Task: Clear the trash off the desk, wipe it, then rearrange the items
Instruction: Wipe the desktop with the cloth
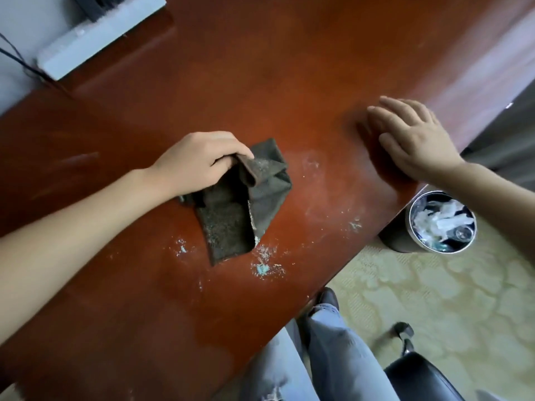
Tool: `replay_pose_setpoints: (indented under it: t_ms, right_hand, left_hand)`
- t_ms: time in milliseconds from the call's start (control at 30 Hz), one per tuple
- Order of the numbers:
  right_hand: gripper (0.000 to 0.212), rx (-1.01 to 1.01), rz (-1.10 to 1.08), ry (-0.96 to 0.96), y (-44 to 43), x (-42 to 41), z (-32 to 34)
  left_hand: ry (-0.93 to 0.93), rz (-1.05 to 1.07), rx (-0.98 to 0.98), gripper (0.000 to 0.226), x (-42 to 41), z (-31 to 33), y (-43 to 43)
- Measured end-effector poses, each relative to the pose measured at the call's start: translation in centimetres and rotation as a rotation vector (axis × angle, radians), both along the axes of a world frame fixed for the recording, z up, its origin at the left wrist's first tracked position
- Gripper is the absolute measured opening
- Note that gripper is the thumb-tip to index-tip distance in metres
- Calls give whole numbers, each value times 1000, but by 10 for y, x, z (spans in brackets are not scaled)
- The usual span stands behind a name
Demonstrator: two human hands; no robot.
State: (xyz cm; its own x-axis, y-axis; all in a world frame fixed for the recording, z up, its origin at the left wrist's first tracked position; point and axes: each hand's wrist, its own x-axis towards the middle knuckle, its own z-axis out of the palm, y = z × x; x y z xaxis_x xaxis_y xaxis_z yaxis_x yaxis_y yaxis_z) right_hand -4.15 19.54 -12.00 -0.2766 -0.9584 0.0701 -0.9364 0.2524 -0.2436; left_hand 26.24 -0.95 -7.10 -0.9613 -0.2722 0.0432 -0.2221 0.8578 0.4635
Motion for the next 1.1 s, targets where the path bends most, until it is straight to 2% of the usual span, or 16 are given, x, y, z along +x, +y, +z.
replay_pose_setpoints:
  t_ms: [133,200,267,333,400,467,533,633,700,800,900,967,1100]
  right_hand:
    - [52,7,87,3,-5,9,5]
    - [60,-29,208,-164,-15,29,16]
    - [77,-51,301,-458,-27,57,34]
    - [81,-41,400,-610,-40,80,48]
    - [78,27,505,-590,-50,92,52]
    - [82,118,599,-471,-55,99,51]
    - [86,225,715,-275,-54,107,44]
    - [81,370,863,59,-44,118,32]
    - [65,333,900,41,-43,119,28]
    - [27,209,916,-198,-50,112,34]
    - [20,272,751,-349,-58,110,52]
    - [24,372,622,-471,-64,109,63]
    - [18,373,497,-835,-79,105,95]
  left_hand:
    - [147,97,123,26,-4,33,23]
    - [138,131,188,25,-11,48,32]
    - [-36,133,351,22,-14,58,36]
    - [-321,94,529,18,-11,63,40]
    - [-424,79,427,10,-2,58,38]
    - [-447,73,98,10,13,52,36]
    - [-526,2,-115,25,28,41,42]
    - [-591,-110,-236,60,48,12,63]
    - [-530,-132,-262,70,55,-4,71]
    - [-344,-112,-240,55,58,-13,68]
    - [-222,-99,-136,25,57,-15,61]
    - [-209,-10,102,11,56,-10,53]
    - [-91,284,630,22,61,21,33]
